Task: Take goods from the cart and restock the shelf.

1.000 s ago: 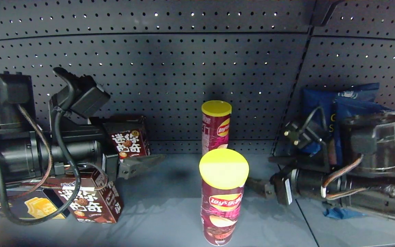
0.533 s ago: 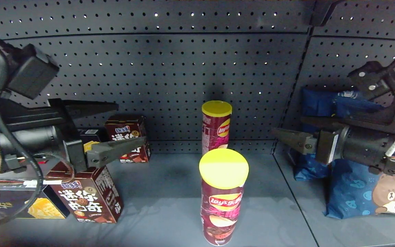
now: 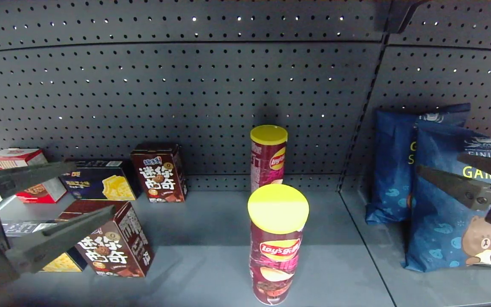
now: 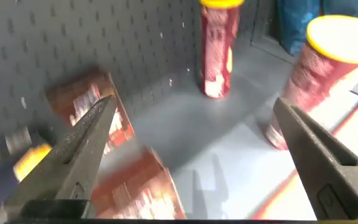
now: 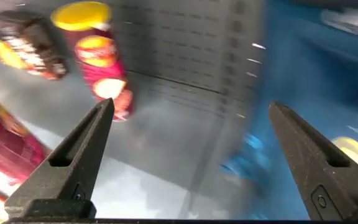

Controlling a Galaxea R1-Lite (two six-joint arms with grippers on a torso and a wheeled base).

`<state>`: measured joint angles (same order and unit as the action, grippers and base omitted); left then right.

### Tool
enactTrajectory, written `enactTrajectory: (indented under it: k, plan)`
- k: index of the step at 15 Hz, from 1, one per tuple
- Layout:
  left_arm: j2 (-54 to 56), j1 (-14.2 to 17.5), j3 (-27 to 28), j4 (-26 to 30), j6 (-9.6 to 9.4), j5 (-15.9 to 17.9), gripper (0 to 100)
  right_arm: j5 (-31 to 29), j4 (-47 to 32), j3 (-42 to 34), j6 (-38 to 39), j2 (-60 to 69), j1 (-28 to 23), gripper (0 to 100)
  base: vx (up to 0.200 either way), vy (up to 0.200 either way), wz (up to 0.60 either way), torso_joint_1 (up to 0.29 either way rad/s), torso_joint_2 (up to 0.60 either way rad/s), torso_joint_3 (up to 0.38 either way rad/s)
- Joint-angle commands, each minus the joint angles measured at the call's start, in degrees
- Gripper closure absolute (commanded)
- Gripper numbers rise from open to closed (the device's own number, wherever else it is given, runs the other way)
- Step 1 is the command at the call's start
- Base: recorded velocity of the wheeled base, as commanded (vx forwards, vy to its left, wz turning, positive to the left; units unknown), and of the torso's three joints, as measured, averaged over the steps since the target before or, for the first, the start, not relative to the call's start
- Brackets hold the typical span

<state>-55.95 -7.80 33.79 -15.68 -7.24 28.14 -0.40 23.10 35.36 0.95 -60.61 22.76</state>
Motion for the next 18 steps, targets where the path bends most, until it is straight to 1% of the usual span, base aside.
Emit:
enactTrajectory:
  k: [1,2,3,4,5,6,7,8,9,10,12,14,15,16,17,18]
  plan:
    - [9.2,2.79,-6.37,0.03,0.91,-0.01,0,0.84,-0.07,-3.99,0.02,7.7,-5.27,0,0.0,0.0,0.0,0.0,0.0,0.0]
    - [10.16,3.32,-7.25,0.3,1.0,-0.01,0,0.84,-0.07,-4.34,0.02,8.4,-6.06,0,0.0,0.0,0.0,0.0,0.0,0.0]
    - [13.77,4.73,-10.68,0.56,1.09,-0.19,0,0.84,-0.25,-5.57,0.02,11.22,-9.05,0,0.0,0.0,0.0,0.0,0.0,0.0]
    - [14.73,5.08,-11.64,0.56,1.18,-0.27,0,0.84,-0.25,-6.19,0.02,11.92,-9.84,0,0.0,0.0,0.0,0.0,0.0,0.0]
    - [18.51,5.43,-15.07,0.56,1.88,-1.86,0,0.93,-0.34,-9.0,0.02,15.08,-12.83,0,0.0,0.0,0.0,0.0,0.0,0.0]
    - [21.15,5.25,-17.44,0.65,2.41,-4.41,0,2.07,-0.34,-11.81,0.02,17.37,-15.9,0,0.0,0.0,0.0,0.0,0.0,0.0]
    - [23.7,5.17,-20.08,0.91,3.2,-5.28,0,3.48,-0.34,-14.27,0.1,19.83,-18.8,0,0.0,0.0,0.0,0.0,0.0,0.0]
    - [24.4,5.17,-20.78,1.0,3.29,-5.46,0,3.74,-0.34,-15.06,0.1,20.45,-19.42,0,0.0,0.0,0.0,0.0,0.0,0.0]
    - [27.13,5.25,-23.07,2.14,3.37,-5.81,0,3.83,-0.43,-17.87,0.1,22.73,-20.74,0,0.0,0.0,0.0,0.0,0.0,0.0]
    - [30.55,5.34,-24.48,5.31,3.37,-6.87,0,3.65,-0.51,-20.42,0.1,25.37,-21.35,0,0.0,0.0,0.0,0.0,0.0,0.0]
    - [35.39,5.25,-25.0,12.25,3.29,-9.15,0,3.74,-1.74,-22.88,0.19,27.65,-24.25,0,0.0,0.0,0.0,0.0,0.0,0.0]
    - [38.82,5.43,-24.92,16.56,3.29,-10.65,0,3.65,-1.83,-24.91,0.37,28.88,-24.69,0,0.0,0.0,0.0,0.0,0.0,0.0]
    - [39.26,5.43,-25.0,17.26,3.29,-11.96,0,3.48,-1.83,-25.61,0.37,29.41,-24.96,0,0.0,0.0,0.0,0.0,0.0,0.0]
    - [39.96,5.43,-25.97,18.05,3.37,-16.36,0,3.48,-1.92,-27.81,0.37,31.26,-26.01,0,0.0,0.0,0.0,0.0,0.0,0.0]
    - [40.84,5.34,-26.85,18.05,3.37,-19.0,0,3.39,-1.83,-30.09,0.37,33.19,-26.63,0,0.0,0.0,0.0,0.0,0.0,0.0]
    - [41.8,5.43,-27.46,18.14,3.37,-19.79,0,3.3,-2.01,-32.55,0.37,35.74,-27.42,0,0.0,0.0,0.0,0.0,0.0,0.0]
